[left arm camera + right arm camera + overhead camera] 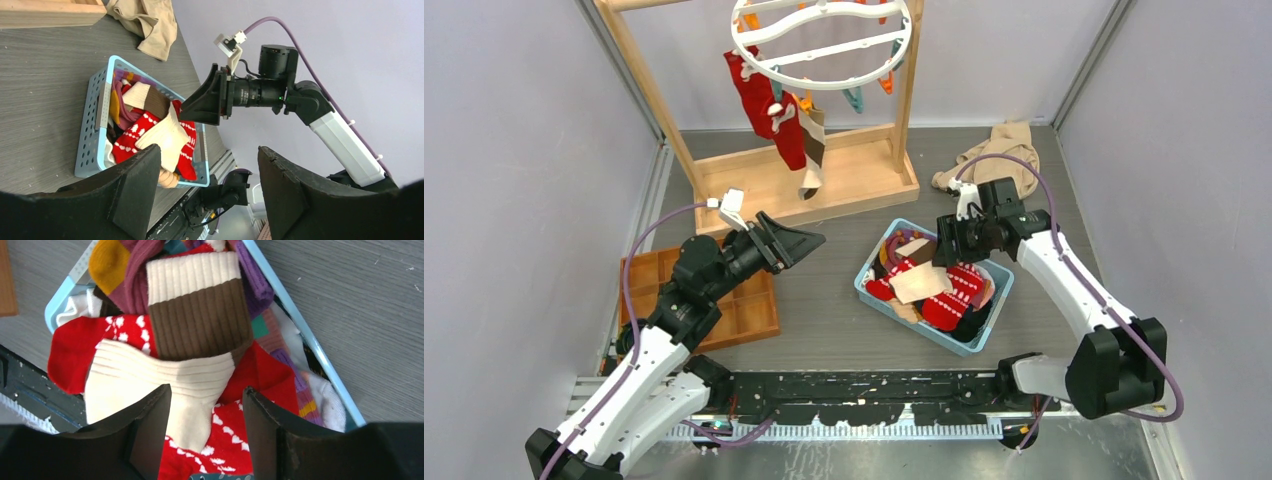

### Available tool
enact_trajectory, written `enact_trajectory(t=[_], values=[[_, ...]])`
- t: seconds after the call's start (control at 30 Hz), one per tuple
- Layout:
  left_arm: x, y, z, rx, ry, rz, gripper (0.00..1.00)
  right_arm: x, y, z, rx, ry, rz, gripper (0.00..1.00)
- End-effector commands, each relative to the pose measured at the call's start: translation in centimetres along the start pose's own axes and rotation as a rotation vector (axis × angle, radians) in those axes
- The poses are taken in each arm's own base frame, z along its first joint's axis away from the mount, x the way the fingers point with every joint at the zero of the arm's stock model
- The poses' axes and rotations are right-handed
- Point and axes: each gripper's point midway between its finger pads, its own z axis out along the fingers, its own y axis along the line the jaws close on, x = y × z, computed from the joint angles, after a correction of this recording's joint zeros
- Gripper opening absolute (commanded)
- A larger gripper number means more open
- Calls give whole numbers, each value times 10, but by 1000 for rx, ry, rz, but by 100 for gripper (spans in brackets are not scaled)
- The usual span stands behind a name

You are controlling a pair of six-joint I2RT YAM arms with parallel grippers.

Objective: Clip the socks to the hanger
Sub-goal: Pick up the sock from the bin.

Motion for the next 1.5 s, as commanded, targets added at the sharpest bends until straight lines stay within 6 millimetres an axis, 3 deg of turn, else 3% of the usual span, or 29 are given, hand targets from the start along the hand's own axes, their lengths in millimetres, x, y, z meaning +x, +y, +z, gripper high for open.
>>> enact_trajectory(t=[0.0, 0.3, 0.5, 0.8, 1.13, 1.47], values=[[-4, -15, -2, 68, -17, 11, 71, -13, -8, 10, 16, -53, 40, 58], [-3, -13, -2, 69, -21, 5, 71, -4, 1, 15, -50, -37, 53, 41], [-3, -12, -1, 71, -20, 4, 72, -2, 3, 14, -61, -38, 54, 38], [-3, -16, -2, 88, -19, 7, 72, -11, 11, 7, -122, -77, 75, 9], [-6, -27, 0, 140, -21, 30, 71, -29, 56, -41, -379, -138, 70, 3], [-3, -56, 4, 272, 6, 96, 71, -65, 90, -101, -448, -284, -34, 3]])
